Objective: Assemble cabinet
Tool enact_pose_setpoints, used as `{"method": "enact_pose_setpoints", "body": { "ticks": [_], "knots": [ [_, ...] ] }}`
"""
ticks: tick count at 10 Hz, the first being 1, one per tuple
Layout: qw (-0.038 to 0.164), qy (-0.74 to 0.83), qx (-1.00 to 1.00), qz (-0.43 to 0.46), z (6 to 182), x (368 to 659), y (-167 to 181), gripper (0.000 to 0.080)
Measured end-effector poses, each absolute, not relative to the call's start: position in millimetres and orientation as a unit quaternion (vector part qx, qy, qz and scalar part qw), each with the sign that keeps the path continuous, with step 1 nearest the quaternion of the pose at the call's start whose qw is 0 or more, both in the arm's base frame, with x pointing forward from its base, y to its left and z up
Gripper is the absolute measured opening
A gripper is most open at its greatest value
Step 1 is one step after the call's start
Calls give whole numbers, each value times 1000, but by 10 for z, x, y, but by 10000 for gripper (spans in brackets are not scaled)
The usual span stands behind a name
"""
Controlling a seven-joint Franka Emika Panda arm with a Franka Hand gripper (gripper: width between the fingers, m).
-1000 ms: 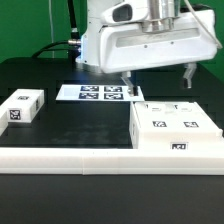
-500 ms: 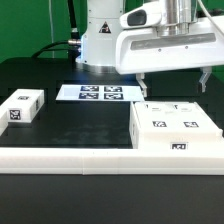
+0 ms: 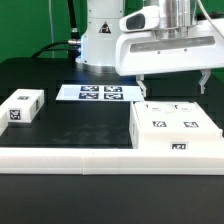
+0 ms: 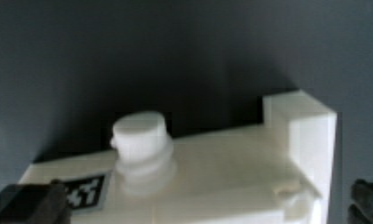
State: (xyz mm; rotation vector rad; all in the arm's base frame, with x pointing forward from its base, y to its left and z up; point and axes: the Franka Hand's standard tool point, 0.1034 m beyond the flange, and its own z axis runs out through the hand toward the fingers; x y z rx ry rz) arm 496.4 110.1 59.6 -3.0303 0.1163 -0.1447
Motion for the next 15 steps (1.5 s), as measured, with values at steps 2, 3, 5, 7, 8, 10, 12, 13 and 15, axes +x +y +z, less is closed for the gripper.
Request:
{"method": "enact_pose_setpoints", "body": {
  "ticks": [2,3,5,7,8,10,12,13,15],
  "knots": [
    [44,44,-997,-54,541,4915,1056,797],
    [45,60,-995,-59,473,4888,987,797],
    [46,60,-995,-60,445,4890,991,797],
    [46,59,-995,-59,440,4888,992,797],
    [46,58,-996,-59,436,4885,992,797],
    [40,54,-997,-46,266,4796,982,797],
    [35,54,-996,-55,112,4752,1079,797],
    [33,51,-997,-55,83,4749,1083,797],
    [28,44,-997,-57,62,4788,974,797]
  ]
}}
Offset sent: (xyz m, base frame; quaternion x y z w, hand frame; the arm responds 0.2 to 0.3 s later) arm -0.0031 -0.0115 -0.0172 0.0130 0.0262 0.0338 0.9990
